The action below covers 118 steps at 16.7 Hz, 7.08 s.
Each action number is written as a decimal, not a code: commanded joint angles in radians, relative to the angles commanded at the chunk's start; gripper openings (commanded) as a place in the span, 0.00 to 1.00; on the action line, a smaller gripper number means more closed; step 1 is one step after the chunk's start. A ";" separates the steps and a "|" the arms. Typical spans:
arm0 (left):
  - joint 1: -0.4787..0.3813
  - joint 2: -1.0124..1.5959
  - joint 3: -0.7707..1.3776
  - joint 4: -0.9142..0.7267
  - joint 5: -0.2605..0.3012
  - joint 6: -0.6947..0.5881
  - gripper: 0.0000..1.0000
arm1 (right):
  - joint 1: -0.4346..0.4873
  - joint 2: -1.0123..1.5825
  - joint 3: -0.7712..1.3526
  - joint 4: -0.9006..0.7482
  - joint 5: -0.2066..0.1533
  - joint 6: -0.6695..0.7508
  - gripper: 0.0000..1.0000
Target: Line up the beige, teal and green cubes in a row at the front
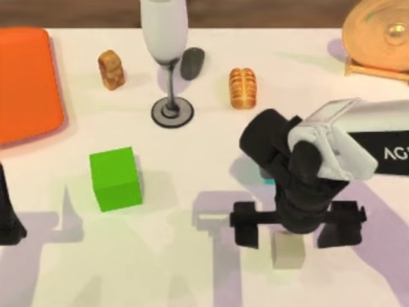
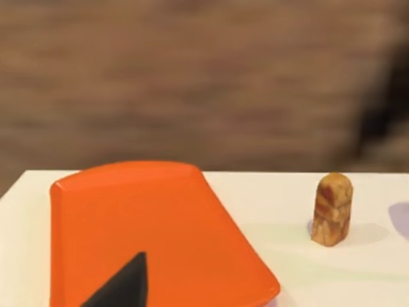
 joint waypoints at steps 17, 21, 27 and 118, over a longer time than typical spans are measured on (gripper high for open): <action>0.000 0.000 0.000 0.000 0.000 0.000 1.00 | -0.006 -0.072 0.191 -0.281 -0.001 -0.018 1.00; 0.000 0.000 0.000 0.000 0.000 0.000 1.00 | -0.064 0.076 0.388 -0.350 -0.006 -0.093 1.00; 0.000 0.000 0.000 0.000 0.000 0.000 1.00 | -0.180 0.329 0.777 -0.467 -0.015 -0.247 1.00; 0.000 0.000 0.000 0.000 0.000 0.000 1.00 | 0.150 0.169 0.251 -0.095 -0.005 0.163 0.23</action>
